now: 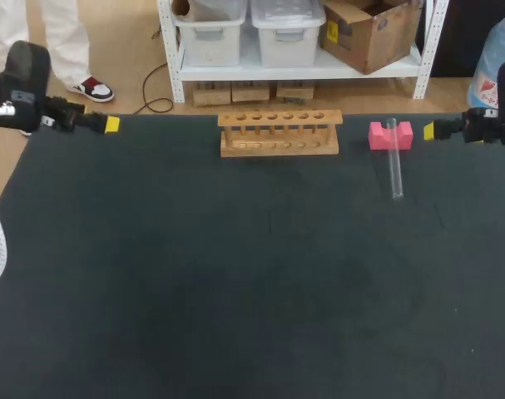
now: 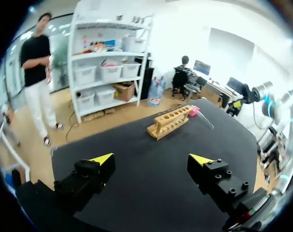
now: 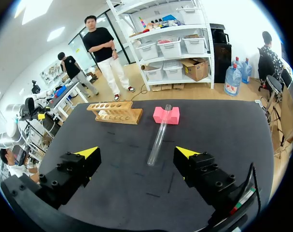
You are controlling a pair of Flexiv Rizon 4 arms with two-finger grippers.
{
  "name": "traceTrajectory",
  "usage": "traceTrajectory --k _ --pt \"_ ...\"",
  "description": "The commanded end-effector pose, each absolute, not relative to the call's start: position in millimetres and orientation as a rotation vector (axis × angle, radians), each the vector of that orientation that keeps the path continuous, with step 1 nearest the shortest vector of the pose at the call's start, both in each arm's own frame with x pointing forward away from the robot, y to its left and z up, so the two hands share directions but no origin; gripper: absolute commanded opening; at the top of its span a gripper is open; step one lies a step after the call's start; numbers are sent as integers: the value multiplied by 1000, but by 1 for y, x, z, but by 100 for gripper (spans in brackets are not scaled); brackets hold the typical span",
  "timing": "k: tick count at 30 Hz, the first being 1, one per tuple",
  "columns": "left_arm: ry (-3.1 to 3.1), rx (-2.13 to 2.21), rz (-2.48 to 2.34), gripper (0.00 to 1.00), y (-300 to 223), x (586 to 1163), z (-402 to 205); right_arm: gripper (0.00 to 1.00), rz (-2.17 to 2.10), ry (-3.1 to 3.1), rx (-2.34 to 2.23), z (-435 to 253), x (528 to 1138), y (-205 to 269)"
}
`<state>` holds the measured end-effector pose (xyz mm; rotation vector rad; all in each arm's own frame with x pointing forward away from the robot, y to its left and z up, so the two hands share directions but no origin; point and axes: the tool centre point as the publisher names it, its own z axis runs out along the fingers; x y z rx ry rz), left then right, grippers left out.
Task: Grasp the test tube, adjust it, and insert it.
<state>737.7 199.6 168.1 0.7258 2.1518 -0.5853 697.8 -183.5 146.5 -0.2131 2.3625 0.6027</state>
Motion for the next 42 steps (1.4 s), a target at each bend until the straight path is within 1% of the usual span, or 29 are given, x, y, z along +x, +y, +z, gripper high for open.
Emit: traceTrajectory --k 1,7,16,42 --pt "1876 989 -917 100 202 749 162 100 595 2365 -210 148 697 -183" --pt "1715 1083 -967 100 198 758 160 100 595 2365 -210 148 697 -183" --pt "1626 1071 -984 100 183 778 145 100 595 2365 -210 148 697 -183" --pt "1619 1119 -1003 100 117 814 122 100 595 2365 -210 148 697 -183"
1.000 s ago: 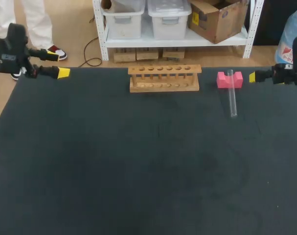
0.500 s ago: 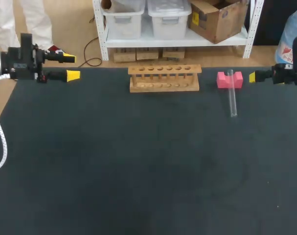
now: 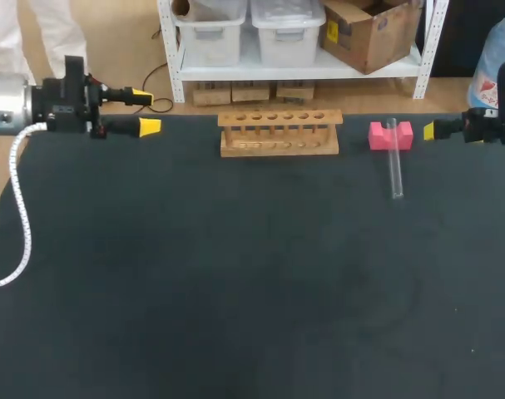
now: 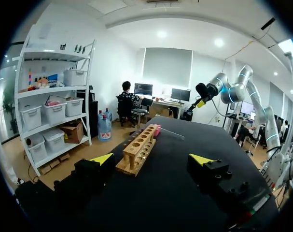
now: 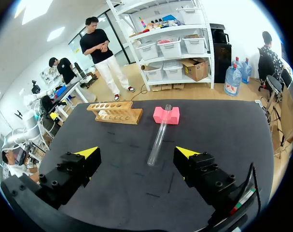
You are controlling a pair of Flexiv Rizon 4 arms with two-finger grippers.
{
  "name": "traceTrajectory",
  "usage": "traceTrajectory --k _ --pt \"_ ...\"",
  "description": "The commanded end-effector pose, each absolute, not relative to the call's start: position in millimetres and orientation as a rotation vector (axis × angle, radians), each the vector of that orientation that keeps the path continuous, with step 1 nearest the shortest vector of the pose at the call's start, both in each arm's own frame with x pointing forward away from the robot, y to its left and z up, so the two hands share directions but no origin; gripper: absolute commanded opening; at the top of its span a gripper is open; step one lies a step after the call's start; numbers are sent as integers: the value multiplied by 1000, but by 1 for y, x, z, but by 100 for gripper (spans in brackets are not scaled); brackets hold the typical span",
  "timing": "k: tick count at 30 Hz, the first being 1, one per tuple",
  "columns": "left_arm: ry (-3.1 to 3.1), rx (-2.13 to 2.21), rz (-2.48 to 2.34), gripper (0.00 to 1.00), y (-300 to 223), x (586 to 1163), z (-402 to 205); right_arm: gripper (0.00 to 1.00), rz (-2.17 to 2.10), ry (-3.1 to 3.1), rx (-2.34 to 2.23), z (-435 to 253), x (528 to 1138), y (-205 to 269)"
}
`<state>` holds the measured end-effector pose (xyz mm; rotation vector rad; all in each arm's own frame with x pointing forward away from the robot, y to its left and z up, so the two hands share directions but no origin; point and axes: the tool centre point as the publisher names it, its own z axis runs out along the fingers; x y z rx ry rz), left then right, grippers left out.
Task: Grasp the test tube, adjust it, and insert it.
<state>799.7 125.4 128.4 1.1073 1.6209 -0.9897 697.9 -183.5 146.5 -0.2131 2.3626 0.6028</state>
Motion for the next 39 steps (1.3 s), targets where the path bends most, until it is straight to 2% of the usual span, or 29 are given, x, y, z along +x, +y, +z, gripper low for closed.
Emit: traceTrajectory --k 1,32,39 --pt "1627 1117 -1012 100 115 815 121 100 595 2365 -210 148 697 -183" --pt "1621 1142 -1027 100 111 815 120 100 595 2365 -210 148 697 -183" --pt "1621 1142 -1027 100 111 815 120 100 215 2475 -254 152 705 -181"
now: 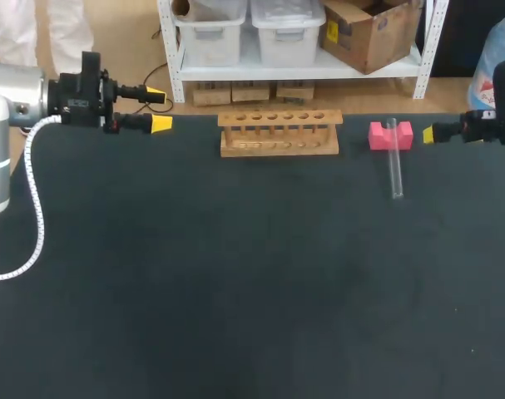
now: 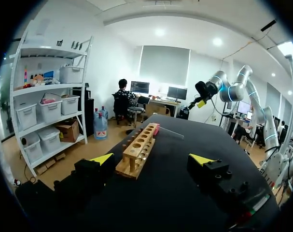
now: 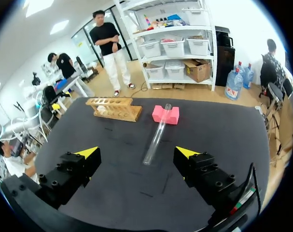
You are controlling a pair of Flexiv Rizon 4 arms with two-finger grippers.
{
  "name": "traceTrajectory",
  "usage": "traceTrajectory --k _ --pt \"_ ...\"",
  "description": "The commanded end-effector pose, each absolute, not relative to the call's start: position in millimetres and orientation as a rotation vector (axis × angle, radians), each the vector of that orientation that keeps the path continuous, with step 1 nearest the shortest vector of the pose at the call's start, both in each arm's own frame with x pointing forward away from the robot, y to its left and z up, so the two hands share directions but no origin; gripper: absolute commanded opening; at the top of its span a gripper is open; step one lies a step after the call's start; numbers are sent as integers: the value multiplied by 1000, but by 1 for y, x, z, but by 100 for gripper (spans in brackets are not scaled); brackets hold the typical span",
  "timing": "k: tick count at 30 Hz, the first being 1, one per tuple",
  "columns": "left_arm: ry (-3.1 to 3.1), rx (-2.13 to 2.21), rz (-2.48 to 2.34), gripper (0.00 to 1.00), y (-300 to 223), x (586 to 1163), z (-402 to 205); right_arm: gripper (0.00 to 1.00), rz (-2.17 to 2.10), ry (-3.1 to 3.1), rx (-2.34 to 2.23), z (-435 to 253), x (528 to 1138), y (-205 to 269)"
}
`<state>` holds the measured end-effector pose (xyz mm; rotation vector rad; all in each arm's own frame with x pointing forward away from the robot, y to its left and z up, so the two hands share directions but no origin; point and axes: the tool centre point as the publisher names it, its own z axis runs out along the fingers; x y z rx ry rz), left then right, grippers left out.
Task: Grasp the test tube, adjust it, and insert it.
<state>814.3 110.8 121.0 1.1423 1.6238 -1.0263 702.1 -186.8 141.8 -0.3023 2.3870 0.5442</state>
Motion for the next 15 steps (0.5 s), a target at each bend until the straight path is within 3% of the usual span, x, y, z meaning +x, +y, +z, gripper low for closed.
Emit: traceTrajectory --k 1,15 --pt "1621 1142 -1027 100 111 815 120 100 190 2481 -253 151 706 -181" --pt "1621 1142 -1027 100 111 815 120 100 -250 2338 -99 122 732 -177"
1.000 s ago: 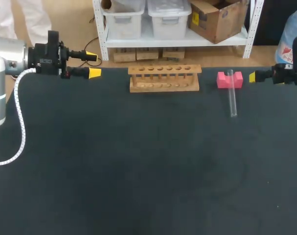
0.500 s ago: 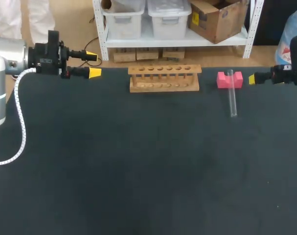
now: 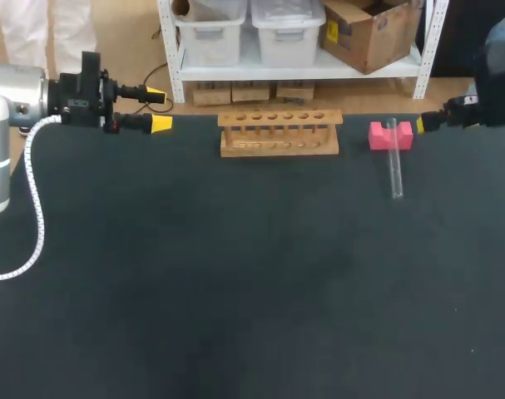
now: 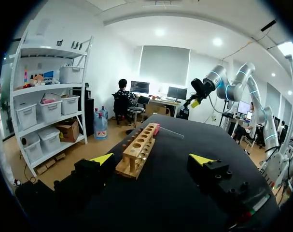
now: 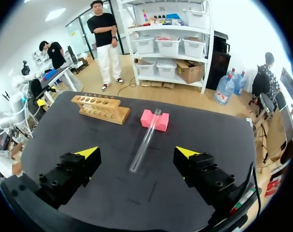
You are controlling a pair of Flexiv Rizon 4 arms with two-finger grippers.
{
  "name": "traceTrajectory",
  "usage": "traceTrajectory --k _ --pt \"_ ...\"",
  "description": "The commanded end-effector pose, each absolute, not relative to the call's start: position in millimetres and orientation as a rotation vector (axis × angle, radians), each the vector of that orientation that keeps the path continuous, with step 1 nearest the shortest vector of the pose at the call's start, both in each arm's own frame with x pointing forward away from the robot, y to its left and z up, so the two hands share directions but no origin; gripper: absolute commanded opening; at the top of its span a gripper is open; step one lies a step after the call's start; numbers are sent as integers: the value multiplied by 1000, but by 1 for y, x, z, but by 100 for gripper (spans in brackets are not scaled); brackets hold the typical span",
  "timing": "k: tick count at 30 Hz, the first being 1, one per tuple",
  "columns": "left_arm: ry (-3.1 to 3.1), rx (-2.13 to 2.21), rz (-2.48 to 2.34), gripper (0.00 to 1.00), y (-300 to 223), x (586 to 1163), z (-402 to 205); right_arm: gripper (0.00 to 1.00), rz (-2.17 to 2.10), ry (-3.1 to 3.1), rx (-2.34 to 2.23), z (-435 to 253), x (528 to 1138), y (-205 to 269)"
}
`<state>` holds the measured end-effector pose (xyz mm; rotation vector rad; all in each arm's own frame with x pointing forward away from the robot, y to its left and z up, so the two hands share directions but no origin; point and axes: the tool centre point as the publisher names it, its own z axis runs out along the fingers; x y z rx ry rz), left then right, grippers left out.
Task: Grasp the test tube, adjust it, and insert it.
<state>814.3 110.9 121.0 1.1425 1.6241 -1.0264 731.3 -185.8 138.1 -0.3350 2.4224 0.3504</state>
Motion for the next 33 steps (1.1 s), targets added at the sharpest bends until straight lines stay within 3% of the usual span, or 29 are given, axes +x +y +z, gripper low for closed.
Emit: traceTrajectory --k 1,16,33 --pt "1621 1142 -1027 100 111 815 120 100 -280 2332 -93 119 734 -176" --pt "1621 1142 -1027 100 111 815 120 100 -444 2308 -60 101 753 -168" --pt "1621 1142 -1027 100 111 815 120 100 -309 2280 -87 75 774 -155"
